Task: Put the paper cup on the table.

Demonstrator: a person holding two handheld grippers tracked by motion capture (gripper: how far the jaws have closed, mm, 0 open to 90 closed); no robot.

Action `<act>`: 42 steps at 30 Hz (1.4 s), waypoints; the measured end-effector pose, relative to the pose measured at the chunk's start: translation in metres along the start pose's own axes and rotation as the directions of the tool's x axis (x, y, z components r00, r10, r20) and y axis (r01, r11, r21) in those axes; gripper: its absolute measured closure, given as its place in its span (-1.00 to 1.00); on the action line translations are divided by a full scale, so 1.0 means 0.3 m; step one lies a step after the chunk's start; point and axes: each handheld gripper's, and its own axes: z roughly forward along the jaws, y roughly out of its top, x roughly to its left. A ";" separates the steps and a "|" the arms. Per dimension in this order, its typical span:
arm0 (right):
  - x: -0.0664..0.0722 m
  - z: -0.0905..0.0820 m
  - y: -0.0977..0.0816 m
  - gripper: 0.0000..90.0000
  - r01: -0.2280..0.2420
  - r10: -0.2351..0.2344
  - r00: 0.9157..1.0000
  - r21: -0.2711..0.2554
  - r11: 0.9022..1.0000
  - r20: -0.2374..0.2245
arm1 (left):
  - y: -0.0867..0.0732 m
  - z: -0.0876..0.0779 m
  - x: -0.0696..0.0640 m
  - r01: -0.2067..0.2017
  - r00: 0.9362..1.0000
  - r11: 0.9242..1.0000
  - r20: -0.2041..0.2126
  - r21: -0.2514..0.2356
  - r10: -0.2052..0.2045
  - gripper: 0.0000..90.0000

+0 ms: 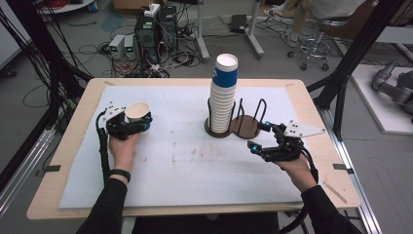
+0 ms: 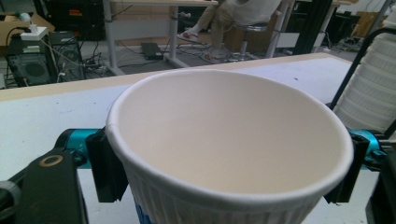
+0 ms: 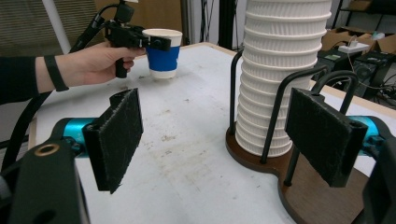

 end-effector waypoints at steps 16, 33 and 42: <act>-0.003 0.003 -0.002 -0.56 0.000 0.000 1.000 -0.001 1.000 -0.002 | -0.031 0.018 0.001 -0.015 1.000 0.998 -0.003 0.061 0.015 -0.57; -0.004 0.027 0.009 -0.56 0.009 -0.009 1.000 -0.006 1.000 -0.016 | -0.044 -0.014 0.001 0.018 1.000 0.997 -0.021 0.079 -0.016 -0.63; -0.002 0.035 0.011 -0.56 0.007 -0.007 1.000 -0.006 1.000 -0.029 | -0.043 -0.016 -0.005 0.039 0.999 0.995 -0.016 0.089 -0.038 -0.69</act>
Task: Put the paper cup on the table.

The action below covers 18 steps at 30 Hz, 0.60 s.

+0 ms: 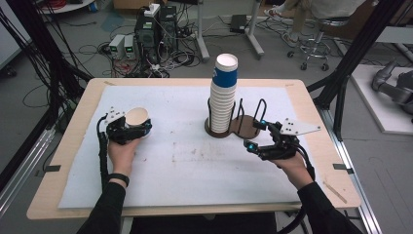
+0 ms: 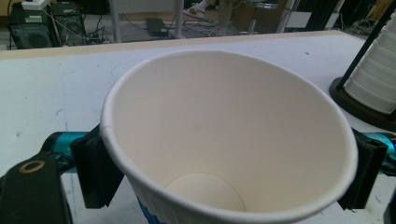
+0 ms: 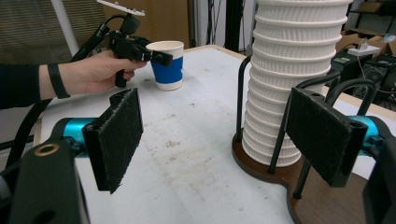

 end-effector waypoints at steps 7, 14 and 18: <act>-0.001 0.000 0.000 -0.56 -0.001 0.001 1.000 -0.001 1.000 -0.004 | 0.006 -0.004 -0.007 0.000 1.000 1.000 -0.016 0.015 0.000 -0.81; 0.000 0.002 0.001 -0.56 0.001 -0.001 1.000 -0.004 1.000 -0.010 | 0.015 -0.018 -0.011 -0.001 0.999 0.999 -0.037 0.037 0.002 -0.85; 0.000 0.002 0.002 -0.56 0.000 -0.001 1.000 -0.007 1.000 -0.013 | 0.021 -0.026 -0.017 -0.010 0.998 0.999 -0.057 0.052 0.013 -0.86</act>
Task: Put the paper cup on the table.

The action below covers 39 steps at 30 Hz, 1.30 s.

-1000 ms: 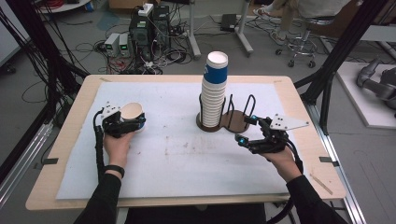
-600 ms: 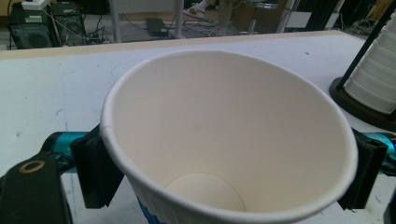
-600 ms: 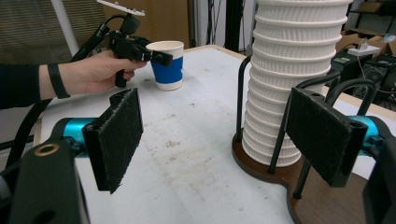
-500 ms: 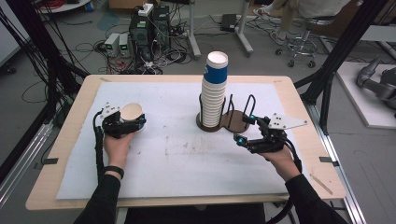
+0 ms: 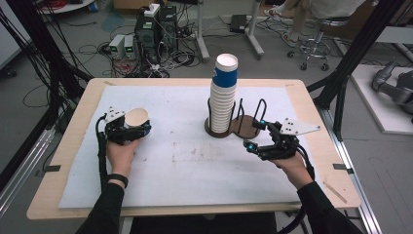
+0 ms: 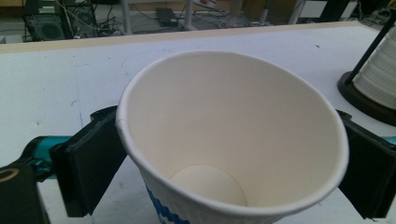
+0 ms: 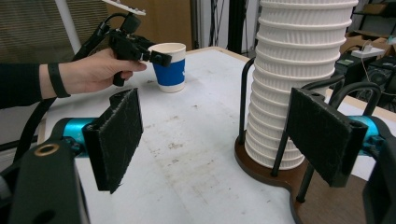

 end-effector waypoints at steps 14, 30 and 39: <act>0.000 0.000 0.002 -0.56 0.001 -0.001 1.000 -0.006 1.000 -0.011 | 0.003 -0.042 -0.025 -0.020 0.999 0.998 -0.038 0.062 0.022 -0.96; 0.001 -0.022 0.004 -0.56 0.004 -0.004 1.000 -0.018 1.000 -0.014 | 0.002 -0.144 -0.072 0.008 1.000 0.998 -0.013 0.057 -0.008 -0.96; -0.017 -0.020 -0.002 -0.56 -0.013 0.013 1.000 -0.008 1.000 0.004 | 0.032 -0.230 -0.140 -0.098 0.994 0.995 0.037 0.001 0.098 -0.96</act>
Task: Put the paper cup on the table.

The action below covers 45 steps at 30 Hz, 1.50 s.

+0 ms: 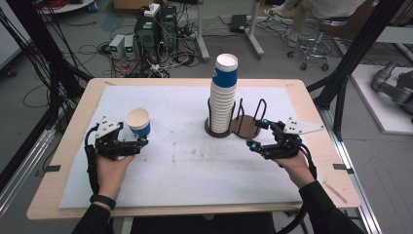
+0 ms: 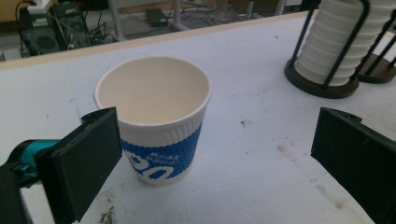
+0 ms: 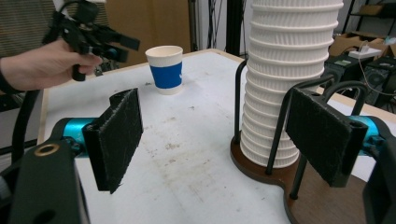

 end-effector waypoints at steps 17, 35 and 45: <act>0.020 -0.011 -0.018 -0.56 0.013 -0.014 1.000 0.049 0.999 0.015 | 0.068 0.030 -0.192 -0.104 0.941 0.983 0.305 -0.153 0.147 -0.96; 0.023 0.002 -0.024 -0.56 0.012 -0.013 1.000 0.069 0.998 0.005 | 0.031 0.060 -0.252 -0.137 0.904 0.980 0.385 -0.147 0.184 -0.96; 0.025 -0.003 -0.025 -0.56 0.013 -0.014 1.000 0.067 0.998 0.007 | 0.031 0.055 -0.255 -0.145 0.910 0.977 0.366 -0.159 0.195 -0.96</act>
